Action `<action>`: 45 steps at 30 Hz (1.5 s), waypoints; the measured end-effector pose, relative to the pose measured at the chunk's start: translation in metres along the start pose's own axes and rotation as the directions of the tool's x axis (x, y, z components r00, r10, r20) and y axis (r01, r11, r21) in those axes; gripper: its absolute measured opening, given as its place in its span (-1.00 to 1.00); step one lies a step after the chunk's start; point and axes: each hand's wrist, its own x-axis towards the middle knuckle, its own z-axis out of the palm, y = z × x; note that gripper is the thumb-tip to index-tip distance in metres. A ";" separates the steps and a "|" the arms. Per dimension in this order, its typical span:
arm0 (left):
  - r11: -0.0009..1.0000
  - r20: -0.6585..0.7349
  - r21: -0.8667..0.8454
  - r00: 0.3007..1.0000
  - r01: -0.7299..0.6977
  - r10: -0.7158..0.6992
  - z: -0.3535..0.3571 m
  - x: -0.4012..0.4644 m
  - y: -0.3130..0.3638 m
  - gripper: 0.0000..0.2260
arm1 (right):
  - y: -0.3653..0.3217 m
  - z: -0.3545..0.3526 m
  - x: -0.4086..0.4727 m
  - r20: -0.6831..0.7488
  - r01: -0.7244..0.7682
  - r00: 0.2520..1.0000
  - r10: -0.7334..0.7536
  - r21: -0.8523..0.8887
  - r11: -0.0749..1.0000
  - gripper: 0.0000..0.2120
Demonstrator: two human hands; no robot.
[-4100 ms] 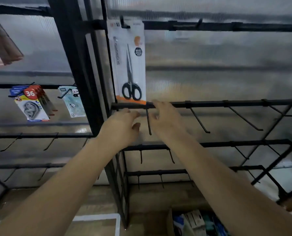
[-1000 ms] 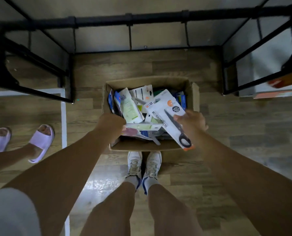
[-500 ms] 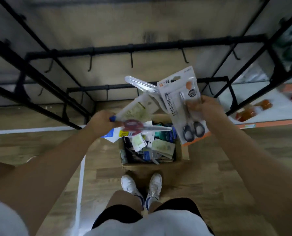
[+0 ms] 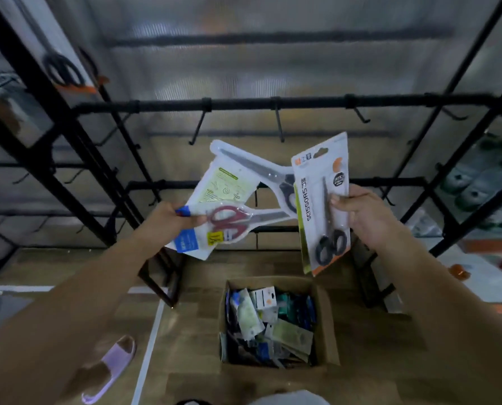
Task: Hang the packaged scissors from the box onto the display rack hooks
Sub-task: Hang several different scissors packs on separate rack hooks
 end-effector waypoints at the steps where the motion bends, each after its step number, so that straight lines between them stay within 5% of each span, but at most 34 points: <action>1: 0.999 0.001 -0.035 1.000 -0.015 0.015 -0.006 0.000 0.006 -0.90 | -0.007 0.005 0.002 0.016 0.010 1.000 -0.010 -0.017 1.000 -0.36; 8: 0.946 0.028 -0.276 0.982 -0.173 0.188 -0.040 -0.013 0.045 -0.90 | -0.044 0.055 0.014 -0.093 0.097 0.991 -0.100 -0.036 0.995 -0.88; 21: 0.765 -0.006 -0.584 0.944 -0.270 0.329 -0.072 -0.026 0.078 -0.85 | -0.087 0.150 0.034 -0.090 0.111 0.991 -0.102 0.101 0.989 -0.72; 28: 0.733 0.158 -0.655 0.915 -0.183 0.370 -0.076 -0.021 0.080 -0.74 | -0.091 0.163 0.045 -0.045 0.094 0.995 -0.090 0.108 0.990 -0.66; 32: 0.736 0.252 -0.652 0.864 -0.181 0.436 -0.085 -0.018 0.075 -0.48 | -0.092 0.162 0.048 -0.051 0.108 0.993 -0.102 0.121 0.987 -0.64; 37: 0.747 0.399 -0.663 0.817 -0.056 0.416 -0.100 -0.015 0.073 -0.41 | -0.089 0.165 0.049 -0.071 0.056 0.996 -0.052 0.053 0.997 -0.51; 41: 0.725 0.476 -0.686 0.787 0.055 0.391 -0.113 -0.008 0.070 -0.36 | -0.088 0.165 0.048 -0.087 0.032 0.996 -0.028 0.038 0.999 -0.70; 45: 0.799 0.519 -0.601 0.767 0.014 0.377 -0.107 -0.009 0.081 -0.39 | -0.091 0.171 0.047 -0.090 0.021 0.996 -0.020 0.003 1.000 -0.64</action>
